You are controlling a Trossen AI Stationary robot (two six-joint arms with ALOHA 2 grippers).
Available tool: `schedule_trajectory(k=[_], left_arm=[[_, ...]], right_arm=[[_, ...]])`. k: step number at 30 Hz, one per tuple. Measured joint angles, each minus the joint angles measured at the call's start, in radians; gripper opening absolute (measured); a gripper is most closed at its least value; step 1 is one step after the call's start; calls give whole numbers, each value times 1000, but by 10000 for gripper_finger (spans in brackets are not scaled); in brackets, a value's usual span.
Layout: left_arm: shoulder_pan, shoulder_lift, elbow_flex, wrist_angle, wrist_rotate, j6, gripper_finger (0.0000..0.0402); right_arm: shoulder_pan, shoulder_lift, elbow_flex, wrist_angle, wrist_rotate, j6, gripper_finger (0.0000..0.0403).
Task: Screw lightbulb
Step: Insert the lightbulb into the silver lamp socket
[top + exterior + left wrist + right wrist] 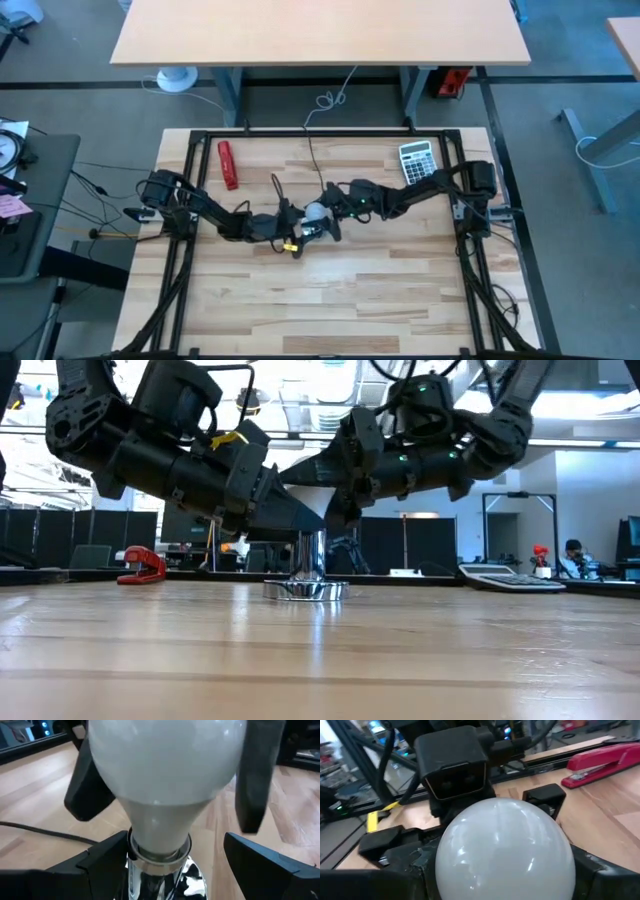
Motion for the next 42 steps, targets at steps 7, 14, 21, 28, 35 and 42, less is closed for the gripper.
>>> schedule_trajectory(k=[7,14,21,28,35,42], left_arm=[[-5,0,12,-4,-71,4,315],[-7,0,12,-3,-110,24,311],[-18,0,12,11,-111,26,265],[-18,0,12,11,-110,24,231],[-19,0,12,11,-107,21,195],[-19,0,11,27,-108,34,128]], right_arm=[[94,0,-16,27,226,16,274],[152,0,-16,23,440,103,274],[205,3,0,9,608,119,274],[217,4,35,-31,667,127,274],[217,3,66,-99,675,137,274],[216,3,66,-100,676,145,274]])
